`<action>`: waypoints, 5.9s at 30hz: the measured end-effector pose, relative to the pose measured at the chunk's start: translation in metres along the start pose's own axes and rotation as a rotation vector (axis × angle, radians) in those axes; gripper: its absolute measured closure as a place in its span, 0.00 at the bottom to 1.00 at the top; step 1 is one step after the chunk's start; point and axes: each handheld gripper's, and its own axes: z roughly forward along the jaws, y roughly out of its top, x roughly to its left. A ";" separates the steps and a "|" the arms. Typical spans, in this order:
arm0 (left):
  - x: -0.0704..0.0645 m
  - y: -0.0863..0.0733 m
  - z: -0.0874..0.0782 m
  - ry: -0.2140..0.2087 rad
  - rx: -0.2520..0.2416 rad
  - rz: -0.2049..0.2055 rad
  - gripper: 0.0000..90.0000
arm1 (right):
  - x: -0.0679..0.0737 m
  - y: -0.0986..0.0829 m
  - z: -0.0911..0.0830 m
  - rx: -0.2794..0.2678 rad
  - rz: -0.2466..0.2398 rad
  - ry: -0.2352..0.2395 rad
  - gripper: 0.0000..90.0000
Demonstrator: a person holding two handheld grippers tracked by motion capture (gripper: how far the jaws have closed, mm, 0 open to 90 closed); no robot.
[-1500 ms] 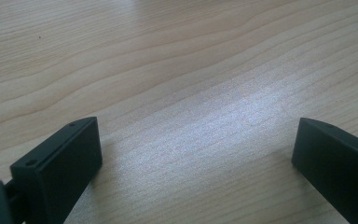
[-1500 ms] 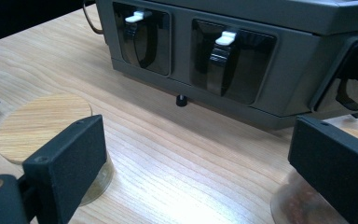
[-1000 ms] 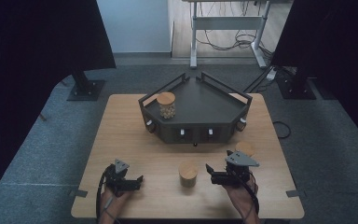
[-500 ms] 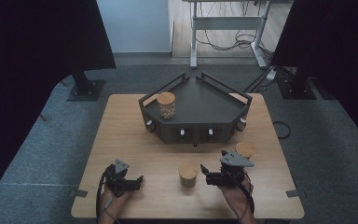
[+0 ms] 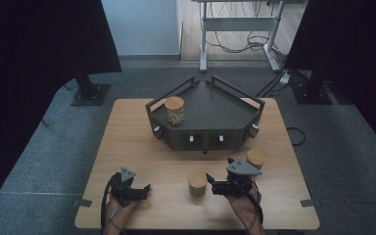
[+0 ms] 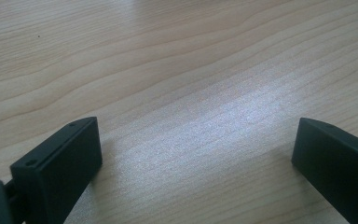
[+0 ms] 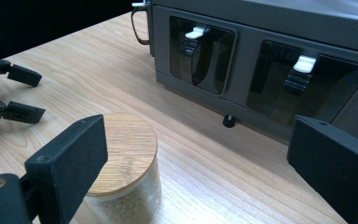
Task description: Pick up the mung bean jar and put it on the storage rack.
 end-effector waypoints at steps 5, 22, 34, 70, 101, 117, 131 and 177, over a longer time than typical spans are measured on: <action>0.000 0.000 0.000 0.000 0.000 0.000 0.01 | 0.005 0.001 0.003 0.000 -0.008 0.007 0.05; 0.000 0.000 0.000 0.000 0.000 0.000 0.01 | 0.015 -0.001 0.009 -0.006 -0.010 0.029 0.05; 0.000 0.000 0.000 -0.001 0.000 0.000 0.01 | 0.023 0.003 0.013 -0.011 -0.025 0.043 0.05; 0.000 0.000 0.000 -0.002 0.000 0.002 0.01 | 0.049 -0.011 0.036 0.013 -0.062 0.090 0.05; 0.000 0.000 0.000 -0.002 0.000 0.003 0.01 | 0.047 -0.027 0.052 0.074 -0.060 0.088 0.11; 0.000 0.000 0.000 -0.002 0.000 0.003 0.01 | 0.046 -0.034 0.055 0.117 -0.051 0.092 0.27; 0.000 0.000 0.000 -0.004 0.000 0.004 0.01 | 0.049 -0.036 0.054 0.101 -0.041 0.065 0.28; 0.000 0.000 0.000 -0.004 0.000 0.004 0.01 | 0.042 -0.005 0.039 0.076 -0.013 0.085 0.28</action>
